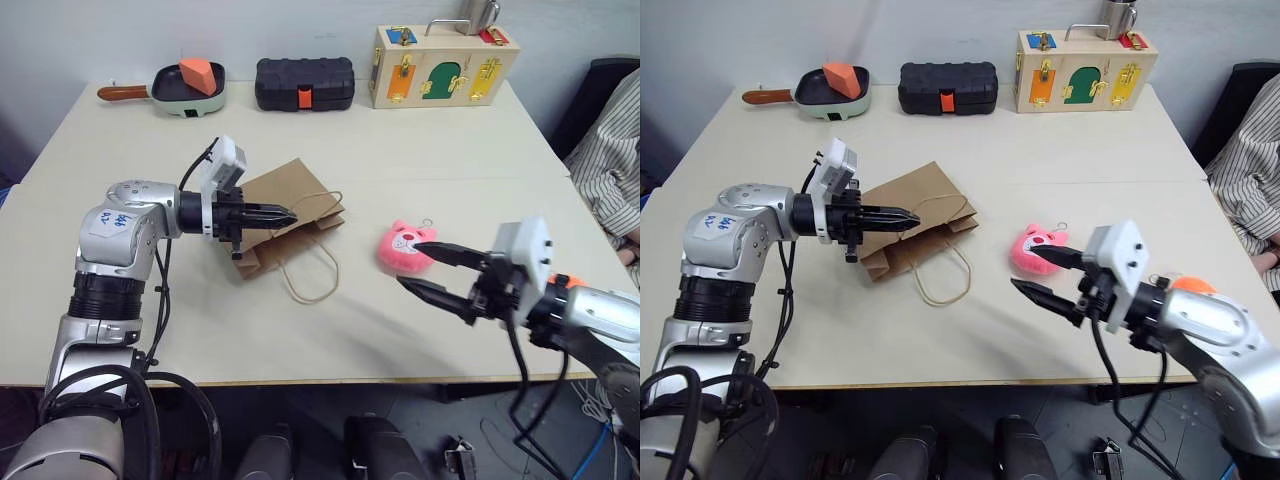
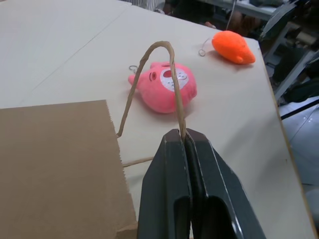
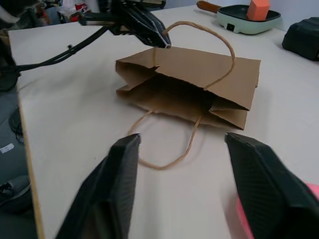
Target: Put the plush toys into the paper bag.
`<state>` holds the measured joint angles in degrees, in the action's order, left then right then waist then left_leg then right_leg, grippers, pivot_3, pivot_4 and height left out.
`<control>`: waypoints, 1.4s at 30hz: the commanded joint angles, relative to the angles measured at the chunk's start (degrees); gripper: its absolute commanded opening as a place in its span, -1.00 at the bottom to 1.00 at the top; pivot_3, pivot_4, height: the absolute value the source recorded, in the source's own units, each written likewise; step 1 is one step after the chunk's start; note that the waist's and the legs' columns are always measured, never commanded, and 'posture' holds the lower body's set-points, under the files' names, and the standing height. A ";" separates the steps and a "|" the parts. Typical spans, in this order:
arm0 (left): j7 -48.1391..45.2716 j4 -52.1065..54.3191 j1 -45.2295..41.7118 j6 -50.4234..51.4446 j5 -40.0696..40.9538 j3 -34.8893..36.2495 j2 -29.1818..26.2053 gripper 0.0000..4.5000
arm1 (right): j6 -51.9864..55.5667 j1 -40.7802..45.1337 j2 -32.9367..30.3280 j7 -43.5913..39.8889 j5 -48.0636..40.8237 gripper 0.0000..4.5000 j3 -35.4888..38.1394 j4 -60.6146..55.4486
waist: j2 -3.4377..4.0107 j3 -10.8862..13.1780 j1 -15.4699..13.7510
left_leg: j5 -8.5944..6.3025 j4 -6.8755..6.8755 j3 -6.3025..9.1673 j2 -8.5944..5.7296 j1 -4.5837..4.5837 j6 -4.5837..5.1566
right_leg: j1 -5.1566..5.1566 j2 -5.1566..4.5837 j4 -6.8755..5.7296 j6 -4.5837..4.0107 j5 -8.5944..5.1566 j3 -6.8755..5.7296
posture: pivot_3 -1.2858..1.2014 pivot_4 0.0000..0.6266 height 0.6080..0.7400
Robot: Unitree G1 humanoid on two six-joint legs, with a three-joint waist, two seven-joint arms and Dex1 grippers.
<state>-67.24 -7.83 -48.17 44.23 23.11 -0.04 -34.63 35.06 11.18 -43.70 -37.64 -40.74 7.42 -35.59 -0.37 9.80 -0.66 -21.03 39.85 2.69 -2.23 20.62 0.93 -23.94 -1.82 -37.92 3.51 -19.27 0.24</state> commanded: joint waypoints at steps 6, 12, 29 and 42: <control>6.15 7.33 -1.09 4.02 4.58 1.22 2.40 -1.00 | -8.46 15.22 14.25 1.10 18.87 -0.99 -20.90 18.82 | 0.00 0.00 0.91 | 0.01 0.11 -0.02 -0.02 0.33 -0.07 | -0.42 0.00 -0.17 0.00 0.00 0.01 | 0.03 -0.52 1.00; 8.23 8.88 -1.60 6.50 7.60 2.13 2.58 -1.00 | -13.95 22.62 24.07 2.15 27.35 -0.99 -26.29 34.23 | 0.01 0.00 1.53 | 0.04 0.23 -0.04 -0.06 0.63 -0.12 | -0.81 -0.03 -0.54 0.00 0.00 0.00 | 0.03 -0.52 1.00; 12.23 6.20 -6.02 6.05 11.12 6.40 1.47 -1.00 | -19.65 32.74 34.88 1.12 40.89 -0.99 -29.04 66.50 | 0.05 -0.04 4.03 | 0.14 0.23 0.07 -0.09 0.55 -0.29 | -0.83 -0.04 -0.82 0.00 0.00 -0.09 | 0.03 -0.52 1.00; 9.77 4.98 -9.43 5.61 12.99 7.47 -2.32 -1.00 | -16.39 28.09 34.21 -1.17 43.63 -0.99 -29.54 62.23 | 0.20 -0.17 4.03 | 0.13 0.22 0.12 -0.12 0.39 -0.31 | -0.73 -0.06 -0.94 0.00 0.00 -0.08 | 0.03 -0.52 1.00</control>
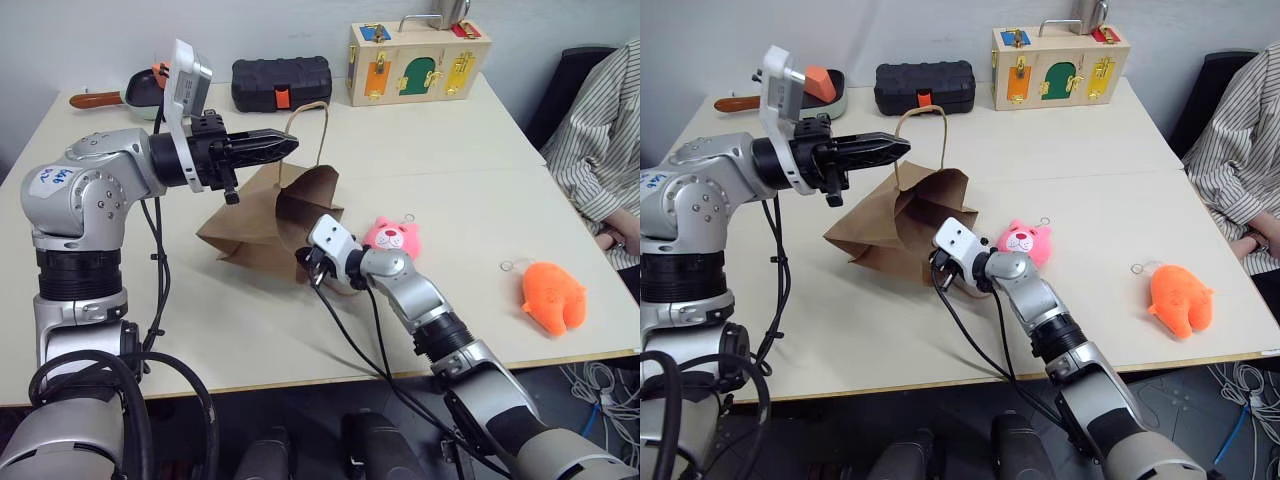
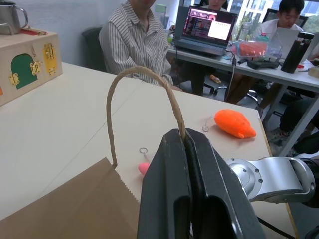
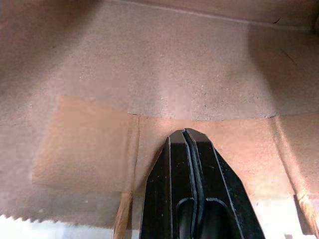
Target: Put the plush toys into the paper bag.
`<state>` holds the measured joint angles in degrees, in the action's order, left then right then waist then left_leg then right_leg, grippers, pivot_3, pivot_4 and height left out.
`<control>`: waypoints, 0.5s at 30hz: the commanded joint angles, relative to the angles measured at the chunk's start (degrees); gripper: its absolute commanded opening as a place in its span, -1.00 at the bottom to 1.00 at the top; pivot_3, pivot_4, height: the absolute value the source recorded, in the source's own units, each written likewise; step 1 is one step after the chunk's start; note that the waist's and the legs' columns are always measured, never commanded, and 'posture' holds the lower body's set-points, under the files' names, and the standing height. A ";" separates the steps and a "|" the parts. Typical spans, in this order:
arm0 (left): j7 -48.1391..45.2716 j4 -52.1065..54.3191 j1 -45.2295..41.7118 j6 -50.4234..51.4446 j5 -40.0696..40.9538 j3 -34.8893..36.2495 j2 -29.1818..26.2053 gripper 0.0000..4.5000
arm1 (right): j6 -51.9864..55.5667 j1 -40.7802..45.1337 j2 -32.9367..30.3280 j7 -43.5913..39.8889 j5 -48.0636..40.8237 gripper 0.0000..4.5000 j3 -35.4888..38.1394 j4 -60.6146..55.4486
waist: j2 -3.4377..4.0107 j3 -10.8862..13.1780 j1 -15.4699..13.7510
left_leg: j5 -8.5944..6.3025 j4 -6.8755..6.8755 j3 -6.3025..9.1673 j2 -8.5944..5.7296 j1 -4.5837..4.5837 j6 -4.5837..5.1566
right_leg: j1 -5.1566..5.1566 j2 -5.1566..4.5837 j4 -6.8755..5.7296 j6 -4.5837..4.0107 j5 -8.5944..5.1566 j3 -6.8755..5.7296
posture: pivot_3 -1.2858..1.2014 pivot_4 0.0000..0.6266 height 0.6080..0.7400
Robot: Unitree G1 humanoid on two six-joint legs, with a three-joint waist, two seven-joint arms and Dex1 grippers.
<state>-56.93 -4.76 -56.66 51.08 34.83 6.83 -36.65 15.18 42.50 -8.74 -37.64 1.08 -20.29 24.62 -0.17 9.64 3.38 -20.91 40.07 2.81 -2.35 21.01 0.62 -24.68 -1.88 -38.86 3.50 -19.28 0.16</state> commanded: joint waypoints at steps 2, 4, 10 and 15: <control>-0.73 3.46 1.06 -2.22 0.60 -0.98 0.53 -1.00 | 3.45 -3.78 -0.89 -0.91 1.47 -0.99 -1.01 0.62 | 0.01 -0.01 -0.02 | 0.00 0.00 0.02 0.00 0.00 0.00 | 0.01 0.00 0.00 0.00 0.00 0.00 | 0.03 -0.52 1.00; -0.33 4.06 2.40 -4.30 -0.44 -1.96 1.43 -1.00 | 4.76 -4.22 -1.28 -0.71 0.95 -0.99 0.07 -1.19 | 0.02 -0.01 -0.09 | 0.00 -0.01 0.02 0.00 -0.01 0.00 | 0.01 0.00 -0.01 0.00 0.00 0.01 | 0.03 -0.52 1.00; 2.98 -2.10 -5.56 1.04 5.70 4.55 2.71 -1.00 | 6.82 -4.70 -2.24 -0.46 2.15 -0.99 0.22 -1.29 | 0.02 -0.01 -0.23 | 0.00 0.06 0.08 -0.03 0.09 0.00 | -0.01 0.00 0.04 0.00 0.00 0.01 | 0.03 -0.52 1.00; 1.09 -3.22 -6.52 3.81 7.75 5.74 0.27 -1.00 | 7.55 -4.36 -1.87 1.14 2.38 -0.99 0.72 0.15 | 0.11 -0.07 -0.21 | 0.00 -0.01 0.09 -0.05 -0.06 0.00 | 0.06 -0.02 -0.03 0.00 0.00 0.02 | 0.03 -0.52 1.00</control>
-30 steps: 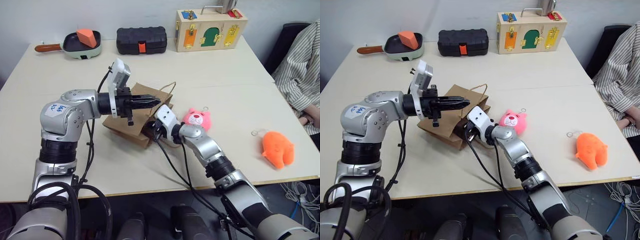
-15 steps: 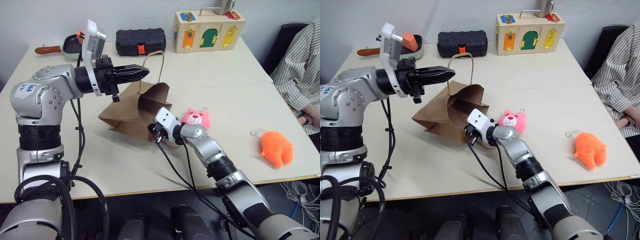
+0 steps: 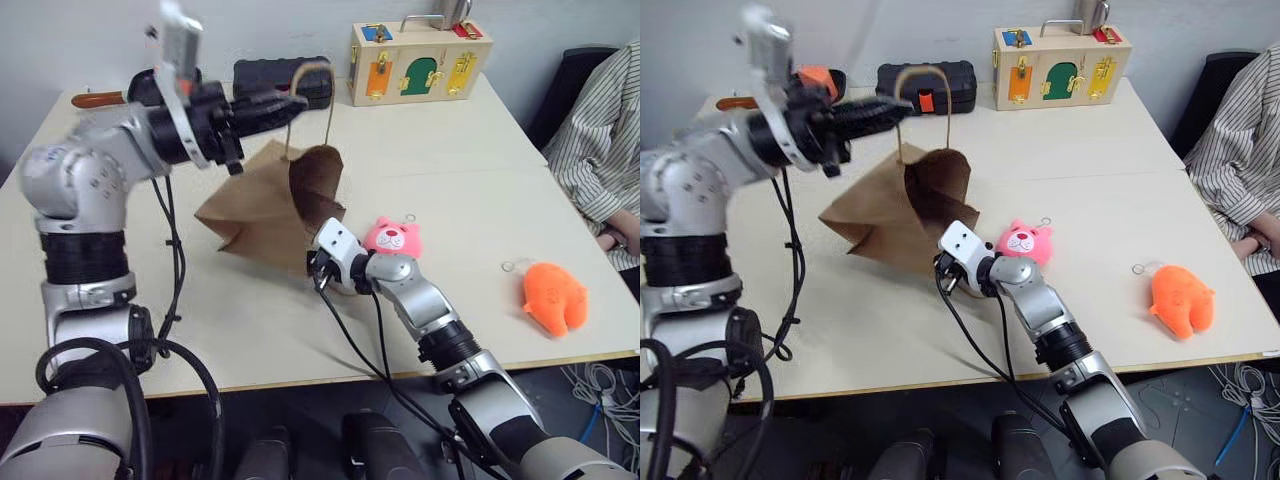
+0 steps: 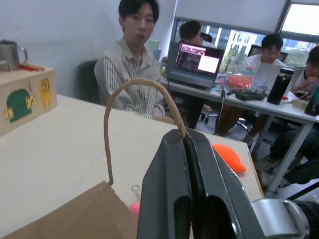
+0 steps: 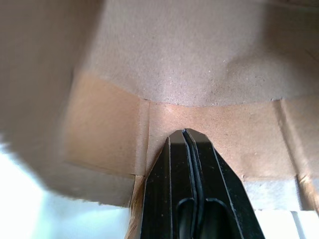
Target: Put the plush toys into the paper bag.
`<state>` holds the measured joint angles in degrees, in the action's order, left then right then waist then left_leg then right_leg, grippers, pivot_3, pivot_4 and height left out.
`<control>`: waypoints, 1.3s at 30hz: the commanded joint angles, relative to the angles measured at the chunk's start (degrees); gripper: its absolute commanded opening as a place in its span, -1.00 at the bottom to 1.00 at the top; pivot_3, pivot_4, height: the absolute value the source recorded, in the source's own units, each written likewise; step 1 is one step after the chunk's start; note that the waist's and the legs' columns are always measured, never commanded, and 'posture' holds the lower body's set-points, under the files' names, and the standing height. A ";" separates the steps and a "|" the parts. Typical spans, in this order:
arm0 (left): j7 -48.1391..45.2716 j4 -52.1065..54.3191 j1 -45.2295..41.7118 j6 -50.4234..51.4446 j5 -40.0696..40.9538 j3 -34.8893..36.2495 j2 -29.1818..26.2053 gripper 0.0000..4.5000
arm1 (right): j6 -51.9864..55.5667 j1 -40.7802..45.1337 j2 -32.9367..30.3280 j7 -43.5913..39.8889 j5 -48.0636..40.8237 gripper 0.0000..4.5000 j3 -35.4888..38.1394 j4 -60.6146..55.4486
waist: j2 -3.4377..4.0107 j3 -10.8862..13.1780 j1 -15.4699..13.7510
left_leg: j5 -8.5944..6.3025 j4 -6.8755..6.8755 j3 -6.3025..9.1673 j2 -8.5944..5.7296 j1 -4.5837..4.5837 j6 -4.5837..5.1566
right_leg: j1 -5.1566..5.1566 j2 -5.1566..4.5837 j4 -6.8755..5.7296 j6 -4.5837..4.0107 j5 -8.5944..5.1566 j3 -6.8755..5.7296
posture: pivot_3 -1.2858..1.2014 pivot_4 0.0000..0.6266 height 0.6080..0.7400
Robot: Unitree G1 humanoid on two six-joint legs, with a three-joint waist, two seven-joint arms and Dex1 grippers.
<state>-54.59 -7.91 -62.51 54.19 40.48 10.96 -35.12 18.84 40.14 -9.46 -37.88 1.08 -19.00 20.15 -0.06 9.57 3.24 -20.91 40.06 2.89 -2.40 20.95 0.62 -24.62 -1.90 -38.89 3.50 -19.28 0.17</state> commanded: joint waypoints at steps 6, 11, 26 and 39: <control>-4.88 3.45 4.07 -2.20 -0.63 -2.62 -3.68 -1.00 | 3.62 -2.48 -1.47 1.77 2.27 -0.99 -0.32 4.14 | 0.03 -0.02 -0.10 | 0.00 0.06 0.05 -0.06 -0.02 -0.01 | 0.07 -0.05 0.00 0.00 0.00 0.01 | 0.03 -0.52 1.00; -4.05 6.24 8.62 -8.20 -4.47 -6.92 -1.47 -1.00 | 2.33 -4.37 -1.88 1.16 -0.19 -0.99 2.36 -2.37 | 0.02 -0.03 -0.78 | 0.01 0.08 0.13 -0.11 -0.01 -0.01 | 0.10 -0.10 0.01 0.00 0.00 0.01 | 0.03 -0.52 1.00; -6.95 5.16 10.03 -13.58 -7.44 -9.02 -2.36 -1.00 | 17.90 -9.84 -12.05 -4.13 -16.72 -0.99 16.57 -36.00 | 0.05 0.00 -1.62 | 0.01 -0.01 0.09 -0.08 0.28 0.00 | -0.12 -0.06 0.19 0.00 0.00 0.01 | 0.03 -0.52 1.00; -6.53 6.30 11.50 -13.62 -7.63 -9.52 -1.92 -1.00 | 23.62 -14.85 -19.54 8.69 -11.16 0.66 21.78 -31.14 | 0.05 0.00 -1.72 | 0.01 -0.07 0.04 -0.09 0.31 0.03 | -0.12 -0.07 0.24 0.00 0.00 0.09 | 0.03 -0.52 1.00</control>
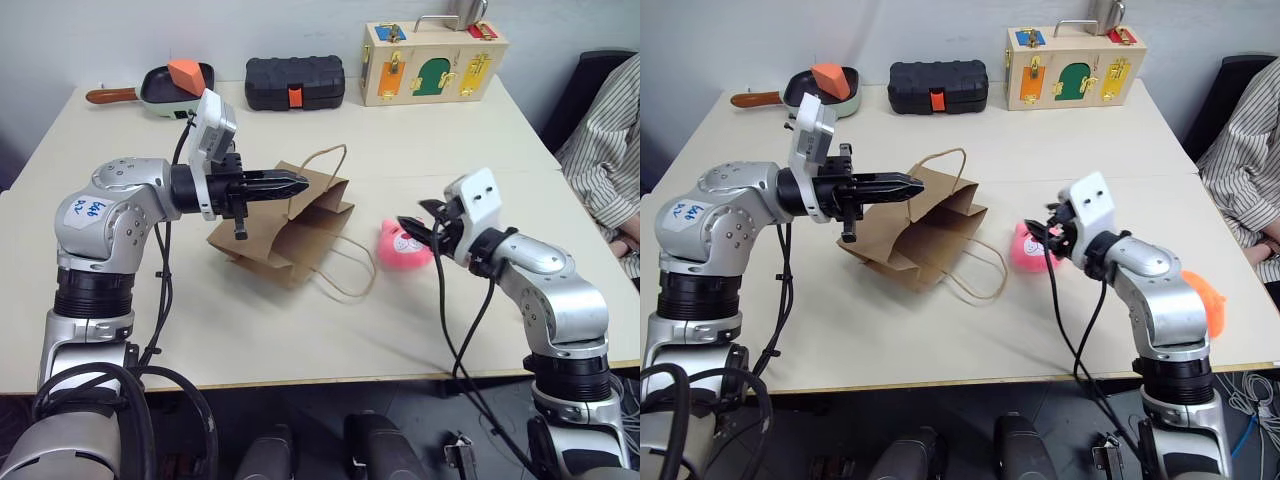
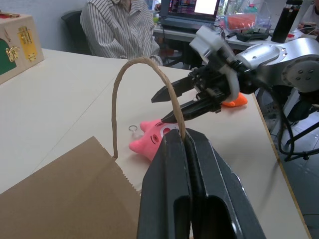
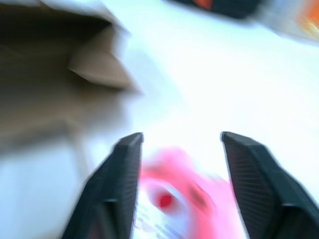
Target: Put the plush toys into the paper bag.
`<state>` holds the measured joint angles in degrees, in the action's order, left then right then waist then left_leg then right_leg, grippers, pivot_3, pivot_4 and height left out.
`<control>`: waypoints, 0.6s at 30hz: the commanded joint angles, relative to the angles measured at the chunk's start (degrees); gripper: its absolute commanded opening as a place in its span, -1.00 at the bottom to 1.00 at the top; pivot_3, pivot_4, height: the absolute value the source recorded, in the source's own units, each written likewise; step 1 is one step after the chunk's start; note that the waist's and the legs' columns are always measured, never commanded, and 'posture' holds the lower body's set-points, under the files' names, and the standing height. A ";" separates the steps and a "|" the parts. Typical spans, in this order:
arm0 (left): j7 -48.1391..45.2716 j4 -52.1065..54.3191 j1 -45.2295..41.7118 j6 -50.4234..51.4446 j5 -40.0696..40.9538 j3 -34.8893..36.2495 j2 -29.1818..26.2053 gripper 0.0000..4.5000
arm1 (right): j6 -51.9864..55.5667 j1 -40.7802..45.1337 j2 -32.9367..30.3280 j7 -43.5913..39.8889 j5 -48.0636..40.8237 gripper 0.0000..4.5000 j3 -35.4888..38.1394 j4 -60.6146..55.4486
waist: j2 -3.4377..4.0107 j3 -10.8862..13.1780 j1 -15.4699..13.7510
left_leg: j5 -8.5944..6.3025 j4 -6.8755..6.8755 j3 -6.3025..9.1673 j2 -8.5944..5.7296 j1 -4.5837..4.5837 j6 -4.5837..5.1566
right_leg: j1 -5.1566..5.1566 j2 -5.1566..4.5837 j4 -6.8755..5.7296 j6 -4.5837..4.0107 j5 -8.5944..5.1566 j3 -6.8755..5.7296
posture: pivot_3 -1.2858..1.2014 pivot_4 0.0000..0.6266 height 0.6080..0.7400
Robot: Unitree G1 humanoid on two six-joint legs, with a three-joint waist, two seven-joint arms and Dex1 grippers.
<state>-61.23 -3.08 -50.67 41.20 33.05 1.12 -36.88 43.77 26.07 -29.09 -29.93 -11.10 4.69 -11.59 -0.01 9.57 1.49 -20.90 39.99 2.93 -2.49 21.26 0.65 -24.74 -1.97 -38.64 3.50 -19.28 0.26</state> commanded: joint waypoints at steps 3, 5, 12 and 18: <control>-0.04 1.30 -0.57 -0.75 -0.32 0.20 -0.23 -1.00 | -1.44 -1.95 0.31 1.10 2.26 0.99 -4.40 2.17 | 0.00 0.00 0.36 | 0.00 0.00 -0.15 0.03 -0.01 0.01 | -0.03 0.04 0.00 0.00 0.00 0.09 | 0.03 -0.52 1.00; -0.16 1.18 -0.66 -0.90 -0.45 0.14 -0.32 -1.00 | -1.25 -2.86 -0.01 0.63 2.88 0.99 -6.31 2.83 | 0.00 0.00 0.29 | 0.01 0.00 -0.17 0.10 -0.05 0.00 | 0.00 0.10 0.00 0.00 0.00 0.12 | 0.03 -0.52 1.00; -0.14 1.32 -0.41 -0.92 -0.67 0.22 -0.30 -1.00 | 1.84 -3.53 4.62 0.54 -3.66 0.40 -1.22 1.63 | -0.01 -0.01 0.18 | 0.01 0.03 -0.16 0.13 -0.07 0.00 | 0.03 0.13 0.00 0.00 0.00 0.13 | 0.03 -0.52 1.00; 0.02 1.05 -0.45 -0.98 -0.81 0.43 -0.18 -1.00 | 5.41 -3.24 4.47 -0.02 -8.28 -0.51 2.60 0.44 | -0.01 -0.01 0.08 | 0.00 0.02 -0.15 0.12 -0.06 0.00 | 0.03 0.12 0.00 0.00 0.00 0.13 | 0.03 -0.52 1.00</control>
<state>-61.21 -3.09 -50.68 41.18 32.26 0.74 -36.69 47.61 23.37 -24.44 -29.33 -17.51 6.04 -10.02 -0.02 9.56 1.57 -20.89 40.01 2.77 -2.37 21.20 0.65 -24.71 -1.85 -38.64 3.50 -19.28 0.39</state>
